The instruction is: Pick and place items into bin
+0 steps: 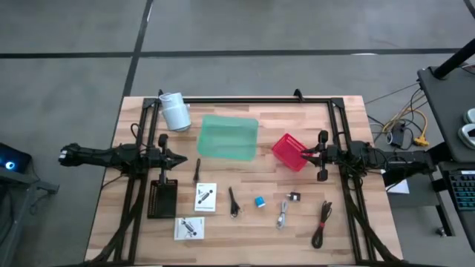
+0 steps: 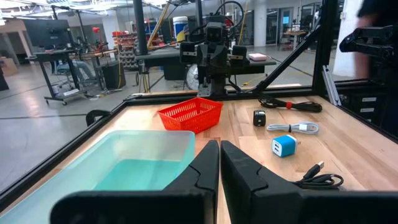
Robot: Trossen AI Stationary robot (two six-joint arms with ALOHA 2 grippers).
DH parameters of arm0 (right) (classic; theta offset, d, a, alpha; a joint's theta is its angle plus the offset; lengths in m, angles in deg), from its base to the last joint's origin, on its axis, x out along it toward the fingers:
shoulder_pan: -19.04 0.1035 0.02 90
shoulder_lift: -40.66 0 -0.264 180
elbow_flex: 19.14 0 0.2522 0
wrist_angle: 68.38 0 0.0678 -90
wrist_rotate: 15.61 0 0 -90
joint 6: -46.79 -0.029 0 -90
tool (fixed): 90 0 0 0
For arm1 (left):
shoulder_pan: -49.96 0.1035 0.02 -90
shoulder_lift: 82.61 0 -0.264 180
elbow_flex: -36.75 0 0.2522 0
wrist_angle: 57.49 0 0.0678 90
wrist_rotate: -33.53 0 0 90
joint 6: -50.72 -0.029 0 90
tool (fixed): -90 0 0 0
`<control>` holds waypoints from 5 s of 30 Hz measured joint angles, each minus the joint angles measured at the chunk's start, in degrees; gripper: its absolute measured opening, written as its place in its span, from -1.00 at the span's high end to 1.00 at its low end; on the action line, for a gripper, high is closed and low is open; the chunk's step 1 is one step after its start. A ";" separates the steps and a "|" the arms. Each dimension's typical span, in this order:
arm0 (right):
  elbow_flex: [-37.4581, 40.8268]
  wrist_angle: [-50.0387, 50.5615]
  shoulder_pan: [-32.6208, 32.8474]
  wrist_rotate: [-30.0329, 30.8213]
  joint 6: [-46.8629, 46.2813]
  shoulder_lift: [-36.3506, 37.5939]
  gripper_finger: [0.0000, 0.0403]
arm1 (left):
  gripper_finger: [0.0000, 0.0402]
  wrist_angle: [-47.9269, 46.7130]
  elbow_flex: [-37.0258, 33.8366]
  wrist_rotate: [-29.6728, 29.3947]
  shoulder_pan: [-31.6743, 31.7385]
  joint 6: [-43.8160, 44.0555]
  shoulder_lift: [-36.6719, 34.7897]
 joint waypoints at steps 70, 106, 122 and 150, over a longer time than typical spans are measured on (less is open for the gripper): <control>-0.01 0.00 0.01 0.00 -0.01 0.01 0.74 | 1.00 0.00 0.00 0.00 -0.01 0.00 0.00; -0.01 -0.01 0.02 0.01 -0.01 0.01 0.74 | 1.00 0.00 0.00 0.02 -0.01 -0.01 0.00; -0.01 -0.01 0.00 0.01 0.28 0.01 0.74 | 1.00 0.32 0.00 0.00 0.00 -0.02 0.00; -0.01 -4.94 0.00 0.00 -0.06 -0.01 0.74 | 1.00 2.63 0.00 -0.02 0.00 0.15 0.00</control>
